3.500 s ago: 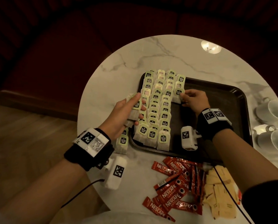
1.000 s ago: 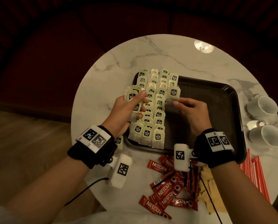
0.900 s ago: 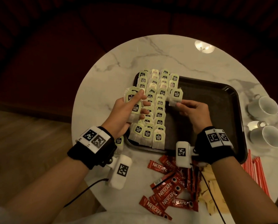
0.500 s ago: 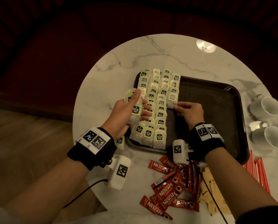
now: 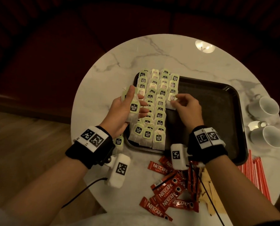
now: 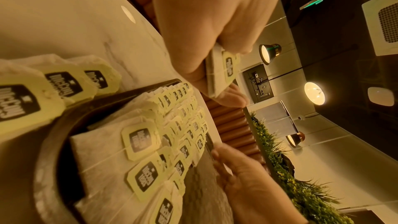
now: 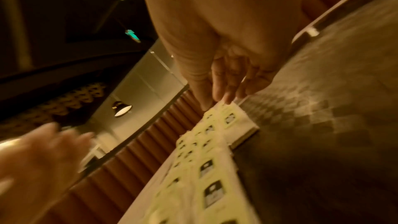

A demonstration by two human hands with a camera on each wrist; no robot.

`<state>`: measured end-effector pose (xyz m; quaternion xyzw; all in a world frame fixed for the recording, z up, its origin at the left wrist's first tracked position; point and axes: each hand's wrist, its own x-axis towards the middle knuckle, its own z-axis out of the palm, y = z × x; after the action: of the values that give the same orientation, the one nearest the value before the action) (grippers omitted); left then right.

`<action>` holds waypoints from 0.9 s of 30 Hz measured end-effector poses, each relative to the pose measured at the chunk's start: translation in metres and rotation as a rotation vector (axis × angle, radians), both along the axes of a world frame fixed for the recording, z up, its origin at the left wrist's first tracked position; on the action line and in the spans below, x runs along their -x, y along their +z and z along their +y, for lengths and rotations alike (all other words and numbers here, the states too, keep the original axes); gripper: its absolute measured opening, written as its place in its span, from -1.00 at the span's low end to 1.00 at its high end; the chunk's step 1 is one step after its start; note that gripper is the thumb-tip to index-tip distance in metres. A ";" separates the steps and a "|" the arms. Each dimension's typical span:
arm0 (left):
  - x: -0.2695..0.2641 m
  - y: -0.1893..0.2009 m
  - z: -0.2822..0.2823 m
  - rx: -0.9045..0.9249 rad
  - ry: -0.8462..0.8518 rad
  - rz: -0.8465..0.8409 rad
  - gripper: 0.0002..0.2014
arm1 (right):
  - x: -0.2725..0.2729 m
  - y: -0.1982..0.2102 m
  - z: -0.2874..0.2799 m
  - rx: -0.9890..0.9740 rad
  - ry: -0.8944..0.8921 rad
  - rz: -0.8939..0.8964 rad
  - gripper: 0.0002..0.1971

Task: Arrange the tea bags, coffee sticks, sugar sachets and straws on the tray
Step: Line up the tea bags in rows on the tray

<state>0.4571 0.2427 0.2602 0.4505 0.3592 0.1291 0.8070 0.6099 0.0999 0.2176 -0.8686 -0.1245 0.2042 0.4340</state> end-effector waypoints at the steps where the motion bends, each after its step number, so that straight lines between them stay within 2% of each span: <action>1: -0.001 -0.001 -0.001 -0.002 0.006 -0.005 -0.55 | 0.010 0.006 0.003 -0.029 0.070 -0.006 -0.80; 3: -0.002 -0.003 -0.003 -0.023 0.007 0.002 -0.58 | 0.031 0.017 0.008 -0.071 0.203 -0.032 -0.93; 5: -0.004 -0.005 -0.006 -0.072 0.007 0.037 -0.59 | 0.050 0.028 0.013 -0.133 0.287 -0.013 -0.95; 9: -0.007 -0.006 -0.008 -0.135 0.039 0.057 -0.51 | 0.074 0.041 0.022 -0.231 0.337 0.096 -0.66; 11: -0.008 -0.005 -0.008 -0.134 0.074 0.036 -0.52 | 0.080 0.041 0.025 -0.243 0.337 0.165 -0.60; 15: -0.010 -0.003 -0.010 -0.129 0.116 0.020 -0.55 | 0.085 0.038 0.029 -0.293 0.332 0.250 -0.82; 19: -0.012 -0.004 -0.012 -0.143 0.134 0.039 -0.52 | 0.084 0.035 0.029 -0.304 0.340 0.307 -0.74; 27: -0.016 -0.001 -0.015 -0.138 0.191 0.025 -0.53 | 0.083 0.042 0.028 -0.377 0.361 0.373 -0.94</action>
<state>0.4734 0.2274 0.2592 0.4703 0.4006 0.2242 0.7537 0.5272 0.1276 0.2597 -0.6844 -0.2305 0.4067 0.5595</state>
